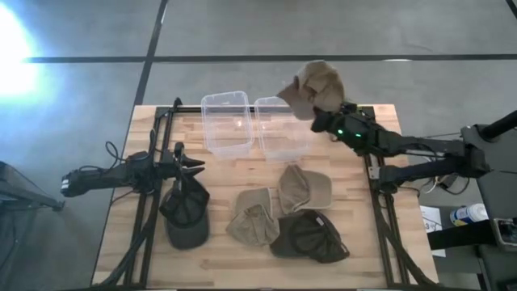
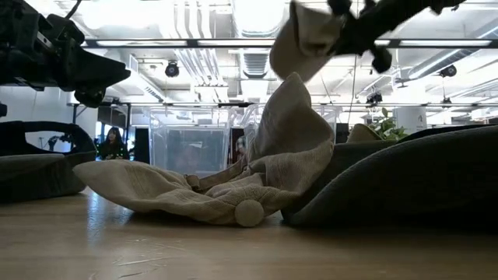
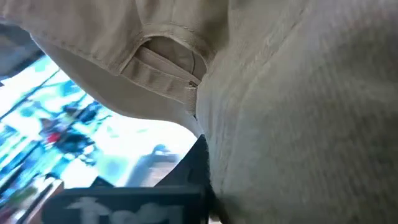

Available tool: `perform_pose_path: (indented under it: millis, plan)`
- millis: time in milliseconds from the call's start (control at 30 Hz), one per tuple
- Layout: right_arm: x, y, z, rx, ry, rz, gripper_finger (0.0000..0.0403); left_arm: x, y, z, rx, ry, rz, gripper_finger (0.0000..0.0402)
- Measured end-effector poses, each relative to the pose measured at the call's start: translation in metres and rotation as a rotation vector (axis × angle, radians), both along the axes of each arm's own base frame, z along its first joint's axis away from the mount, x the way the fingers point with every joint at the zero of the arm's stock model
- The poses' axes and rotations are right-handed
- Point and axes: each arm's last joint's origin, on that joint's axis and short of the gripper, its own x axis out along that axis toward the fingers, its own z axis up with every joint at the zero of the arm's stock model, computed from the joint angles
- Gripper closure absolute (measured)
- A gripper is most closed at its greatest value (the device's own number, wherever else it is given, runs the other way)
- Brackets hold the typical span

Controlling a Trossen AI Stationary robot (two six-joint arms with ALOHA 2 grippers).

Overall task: Pick & Place hat
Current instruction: Put the bottom right brown cap into the right transparent bin, then put the left brown cap into the right transparent bin

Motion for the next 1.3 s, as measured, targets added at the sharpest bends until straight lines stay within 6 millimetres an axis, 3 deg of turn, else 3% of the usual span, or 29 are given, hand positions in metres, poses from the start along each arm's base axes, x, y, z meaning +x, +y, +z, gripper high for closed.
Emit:
perform_pose_path:
  millis: [400,500,633,767,900,1100,1200,1300]
  plan:
    - [0.054,-0.026,-0.08,0.277,0.123,-0.049,0.039,0.0,0.0,0.0,0.0,0.0,0.0,0.0309]
    - [0.068,-0.027,-0.086,0.302,0.131,-0.049,0.038,0.0,0.0,0.0,0.0,0.0,0.0,0.0309]
    - [0.088,-0.026,-0.087,0.29,0.179,-0.022,0.0334,0.0,0.0,0.0,0.0,0.0,0.0,0.0309]
    - [0.107,-0.025,-0.07,0.262,0.208,0.052,0.0277,0.0,0.0,0.0,0.0,0.0,0.0,0.0309]
    - [0.117,-0.023,-0.051,0.247,0.377,0.215,0.023,0.0,0.0,0.0,0.0,0.0,0.0,0.0309]
    - [0.116,-0.002,-0.003,0.16,0.614,0.381,0.0203,0.0,0.0,0.005,-0.024,-0.052,0.002,0.0309]
    - [0.108,0.007,0.014,0.26,0.702,0.498,0.0206,-0.001,0.0,0.012,-0.221,-0.146,-0.021,0.0309]
    - [0.099,0.019,0.021,0.519,0.691,0.661,0.0211,-0.002,0.0,0.019,-0.461,-0.245,-0.063,0.0309]
